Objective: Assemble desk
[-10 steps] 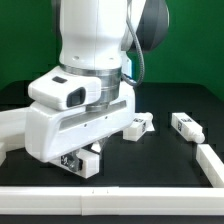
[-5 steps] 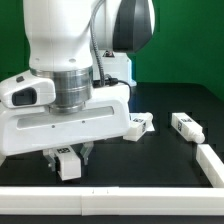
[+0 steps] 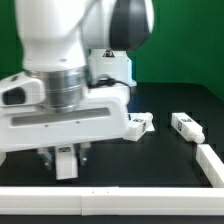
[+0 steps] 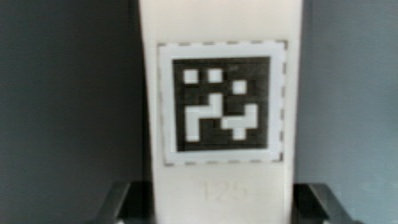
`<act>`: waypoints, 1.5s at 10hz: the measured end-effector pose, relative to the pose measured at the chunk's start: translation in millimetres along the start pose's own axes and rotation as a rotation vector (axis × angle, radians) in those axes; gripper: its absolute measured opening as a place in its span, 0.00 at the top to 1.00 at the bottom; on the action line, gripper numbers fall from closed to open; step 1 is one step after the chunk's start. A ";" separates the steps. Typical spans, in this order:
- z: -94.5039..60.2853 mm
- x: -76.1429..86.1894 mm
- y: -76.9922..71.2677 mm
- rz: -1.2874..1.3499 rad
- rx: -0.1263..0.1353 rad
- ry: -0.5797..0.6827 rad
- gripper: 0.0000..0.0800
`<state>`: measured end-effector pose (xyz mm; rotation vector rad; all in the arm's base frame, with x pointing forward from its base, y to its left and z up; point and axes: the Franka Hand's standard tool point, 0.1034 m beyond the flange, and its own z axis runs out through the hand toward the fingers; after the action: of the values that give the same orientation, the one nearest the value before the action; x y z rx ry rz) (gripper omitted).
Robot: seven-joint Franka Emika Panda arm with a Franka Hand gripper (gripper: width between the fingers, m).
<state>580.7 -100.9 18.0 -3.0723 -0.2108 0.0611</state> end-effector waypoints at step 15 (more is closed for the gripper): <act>-37.1 -29.3 33.7 -0.258 0.009 -0.037 0.19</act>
Offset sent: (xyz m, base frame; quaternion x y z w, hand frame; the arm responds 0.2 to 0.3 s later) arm 0.0000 0.0000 0.0000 0.0000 0.0000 0.0000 1.0000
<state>557.8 -140.3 53.9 -3.0070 -0.6042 0.1062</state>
